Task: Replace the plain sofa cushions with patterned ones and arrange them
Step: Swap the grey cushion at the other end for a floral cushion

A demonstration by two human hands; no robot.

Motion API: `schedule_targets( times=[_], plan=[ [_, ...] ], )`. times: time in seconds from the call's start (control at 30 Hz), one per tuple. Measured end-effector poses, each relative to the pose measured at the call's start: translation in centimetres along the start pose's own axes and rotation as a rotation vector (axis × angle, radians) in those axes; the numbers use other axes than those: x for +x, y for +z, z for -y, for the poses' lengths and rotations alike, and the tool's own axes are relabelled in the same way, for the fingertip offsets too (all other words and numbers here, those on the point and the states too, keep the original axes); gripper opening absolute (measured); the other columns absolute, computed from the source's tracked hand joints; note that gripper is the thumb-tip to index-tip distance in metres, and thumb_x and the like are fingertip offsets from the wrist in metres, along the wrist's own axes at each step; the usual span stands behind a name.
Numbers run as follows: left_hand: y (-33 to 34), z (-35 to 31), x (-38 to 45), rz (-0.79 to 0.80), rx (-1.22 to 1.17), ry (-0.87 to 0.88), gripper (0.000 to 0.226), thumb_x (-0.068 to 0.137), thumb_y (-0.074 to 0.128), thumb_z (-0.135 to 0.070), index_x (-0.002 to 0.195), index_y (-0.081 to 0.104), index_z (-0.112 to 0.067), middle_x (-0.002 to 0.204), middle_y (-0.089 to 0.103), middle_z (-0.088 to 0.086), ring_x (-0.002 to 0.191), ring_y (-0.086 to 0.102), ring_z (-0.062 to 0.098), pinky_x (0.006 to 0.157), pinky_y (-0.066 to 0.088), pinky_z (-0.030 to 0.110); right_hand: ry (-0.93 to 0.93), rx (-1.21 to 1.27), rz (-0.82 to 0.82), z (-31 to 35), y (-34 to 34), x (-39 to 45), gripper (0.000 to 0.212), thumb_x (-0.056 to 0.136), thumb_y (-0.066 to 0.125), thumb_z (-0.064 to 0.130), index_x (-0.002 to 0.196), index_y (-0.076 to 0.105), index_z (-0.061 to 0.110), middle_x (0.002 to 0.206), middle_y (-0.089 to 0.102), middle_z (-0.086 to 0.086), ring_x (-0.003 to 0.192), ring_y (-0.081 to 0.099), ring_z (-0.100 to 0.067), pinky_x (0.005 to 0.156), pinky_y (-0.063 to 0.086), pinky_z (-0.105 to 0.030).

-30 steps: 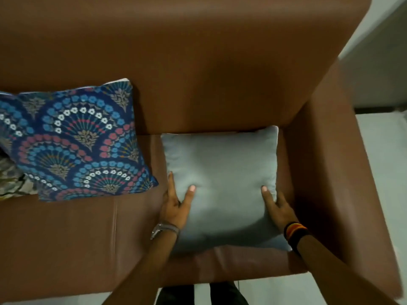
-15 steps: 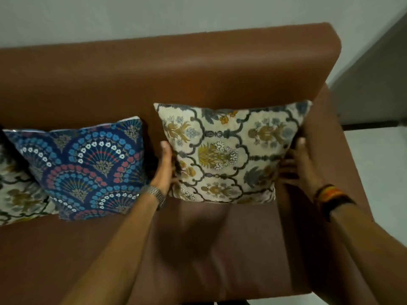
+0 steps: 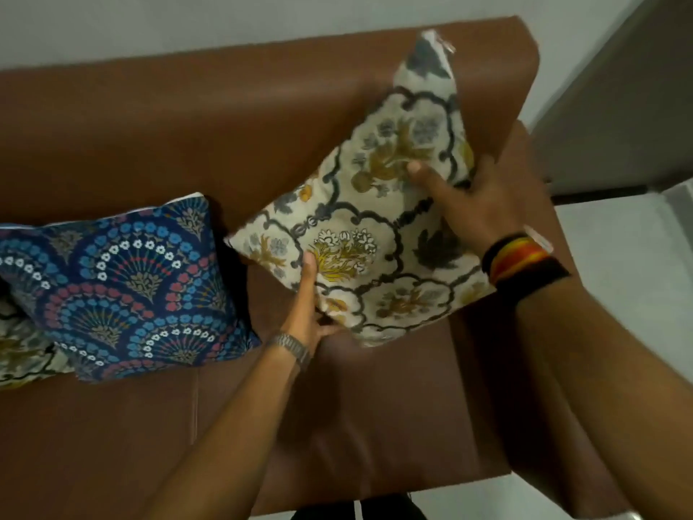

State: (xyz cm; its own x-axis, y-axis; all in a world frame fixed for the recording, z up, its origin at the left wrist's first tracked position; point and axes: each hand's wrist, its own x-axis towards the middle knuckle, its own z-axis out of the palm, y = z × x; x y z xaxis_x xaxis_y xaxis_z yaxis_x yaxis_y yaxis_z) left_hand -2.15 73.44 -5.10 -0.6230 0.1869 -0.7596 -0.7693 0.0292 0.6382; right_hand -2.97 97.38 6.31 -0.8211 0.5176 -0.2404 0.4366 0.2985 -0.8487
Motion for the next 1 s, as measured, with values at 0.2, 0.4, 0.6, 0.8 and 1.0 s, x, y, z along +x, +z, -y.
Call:
schedule_targets(
  times=[0.2, 0.4, 0.6, 0.8, 1.0],
  plan=[
    [5.4, 1.4, 0.1, 0.040, -0.087, 0.011, 0.060, 0.084, 0.042, -0.084, 0.110, 0.070, -0.038, 0.091, 0.083, -0.012, 0.092, 0.079, 0.012, 0.080, 0.062, 0.042, -0.042, -0.292, 0.076, 0.6, -3.0, 2.2, 0.077, 0.096, 0.066, 0.057, 0.152, 0.043, 0.008, 0.147, 0.050, -0.005, 0.126, 0.049, -0.019, 0.070, 0.023, -0.005],
    [3.3, 2.3, 1.2, 0.006, -0.040, 0.067, 0.080, 0.071, 0.054, -0.094, 0.133, 0.065, -0.044, 0.128, 0.075, -0.007, 0.123, 0.066, 0.020, 0.098, 0.058, 0.055, -0.067, -0.247, 0.053, -1.8, -3.0, 2.2, 0.073, 0.100, 0.065, 0.051, 0.156, 0.041, 0.011, 0.155, 0.049, -0.002, 0.122, 0.046, -0.003, 0.058, 0.023, 0.016],
    [3.5, 1.3, 0.9, 0.016, -0.032, 0.076, 0.067, 0.075, 0.049, -0.093, 0.122, 0.066, -0.047, 0.124, 0.074, -0.011, 0.126, 0.063, 0.019, 0.105, 0.052, 0.062, -0.036, -0.120, 0.060, -2.8, -2.2, 3.4, 0.089, 0.086, 0.067, 0.074, 0.152, 0.043, 0.019, 0.150, 0.056, 0.005, 0.131, 0.056, -0.016, 0.107, 0.045, -0.026],
    [1.8, 2.1, 0.5, -0.043, -0.082, -0.015, 0.102, 0.067, 0.051, -0.091, 0.156, 0.042, -0.041, 0.169, 0.034, 0.004, 0.154, 0.035, 0.030, 0.099, 0.054, 0.059, -0.114, -0.240, 0.026, -3.2, -2.2, 2.3, 0.072, 0.097, 0.066, 0.055, 0.152, 0.046, 0.011, 0.138, 0.052, 0.011, 0.118, 0.049, -0.005, 0.065, 0.025, 0.017],
    [-8.2, 3.6, -0.2, -0.243, 0.012, 0.039, 0.063, 0.093, 0.049, -0.077, 0.142, 0.048, -0.037, 0.153, 0.051, 0.001, 0.126, 0.053, 0.020, 0.094, 0.057, 0.052, -0.214, -0.289, -0.095, -2.9, -0.5, -0.6, 0.070, 0.098, 0.062, 0.060, 0.148, 0.052, 0.012, 0.132, 0.055, 0.009, 0.113, 0.053, -0.009, 0.085, 0.040, 0.003]
  ],
)
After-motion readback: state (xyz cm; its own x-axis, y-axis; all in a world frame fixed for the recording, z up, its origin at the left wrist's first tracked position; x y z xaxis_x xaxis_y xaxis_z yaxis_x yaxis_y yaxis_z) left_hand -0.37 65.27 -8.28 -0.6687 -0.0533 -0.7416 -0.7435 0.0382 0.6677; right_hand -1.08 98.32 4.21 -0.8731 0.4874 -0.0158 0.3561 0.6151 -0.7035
